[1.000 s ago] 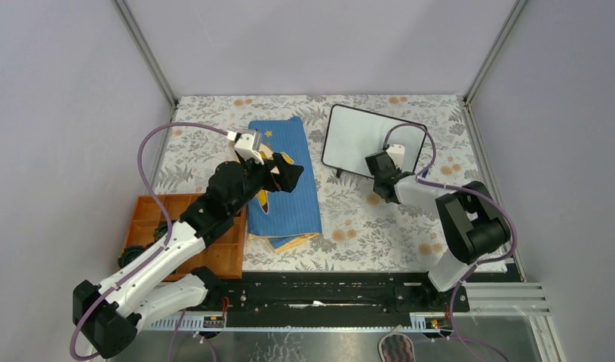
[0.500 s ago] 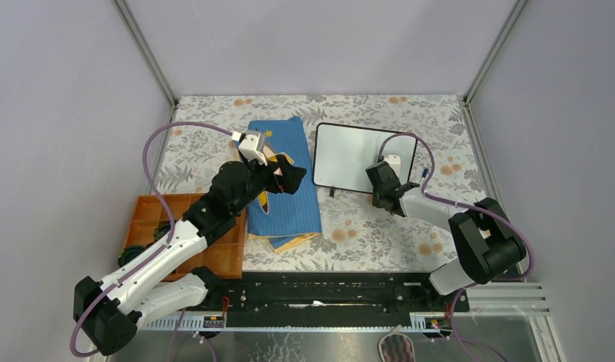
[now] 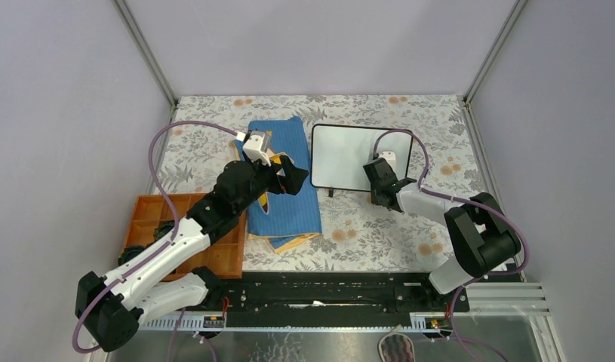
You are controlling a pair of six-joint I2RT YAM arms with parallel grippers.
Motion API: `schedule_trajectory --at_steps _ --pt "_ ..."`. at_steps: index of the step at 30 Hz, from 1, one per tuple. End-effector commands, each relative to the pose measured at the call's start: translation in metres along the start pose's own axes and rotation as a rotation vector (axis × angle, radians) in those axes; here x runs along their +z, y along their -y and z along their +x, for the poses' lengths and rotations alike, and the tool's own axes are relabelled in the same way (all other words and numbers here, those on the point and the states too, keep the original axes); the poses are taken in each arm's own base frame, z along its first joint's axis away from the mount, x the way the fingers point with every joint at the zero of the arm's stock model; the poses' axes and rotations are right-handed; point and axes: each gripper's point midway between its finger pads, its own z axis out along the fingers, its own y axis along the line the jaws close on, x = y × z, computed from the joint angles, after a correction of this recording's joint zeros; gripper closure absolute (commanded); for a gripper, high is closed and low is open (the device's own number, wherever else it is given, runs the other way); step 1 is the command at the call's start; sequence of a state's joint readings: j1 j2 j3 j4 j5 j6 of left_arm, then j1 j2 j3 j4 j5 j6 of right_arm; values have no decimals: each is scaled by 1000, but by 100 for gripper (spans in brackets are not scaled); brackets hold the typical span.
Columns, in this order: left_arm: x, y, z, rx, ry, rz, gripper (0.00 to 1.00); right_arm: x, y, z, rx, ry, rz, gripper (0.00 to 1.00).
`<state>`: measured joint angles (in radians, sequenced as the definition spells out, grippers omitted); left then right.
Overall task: Write a sentence on the whiteboard
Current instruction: Move the whiteboard stand to the center of the board.
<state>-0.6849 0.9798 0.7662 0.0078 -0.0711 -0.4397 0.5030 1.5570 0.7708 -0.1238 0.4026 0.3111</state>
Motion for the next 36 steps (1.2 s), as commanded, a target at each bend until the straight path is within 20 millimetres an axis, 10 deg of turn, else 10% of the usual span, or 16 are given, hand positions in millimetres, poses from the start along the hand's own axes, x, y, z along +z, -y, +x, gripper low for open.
schedule_trajectory --at_steps 1,21,31,36 --pt "2 7 -15 14 55 24 1 -4 0 -10 -56 9 4 100" --pt "3 7 -12 19 45 21 1 -11 5 -15 -9 14 6 50" --pt "2 9 -13 18 48 27 1 -28 6 -13 88 35 -26 49" --pt "2 9 -14 19 49 27 1 -21 -3 4 210 28 -67 67"
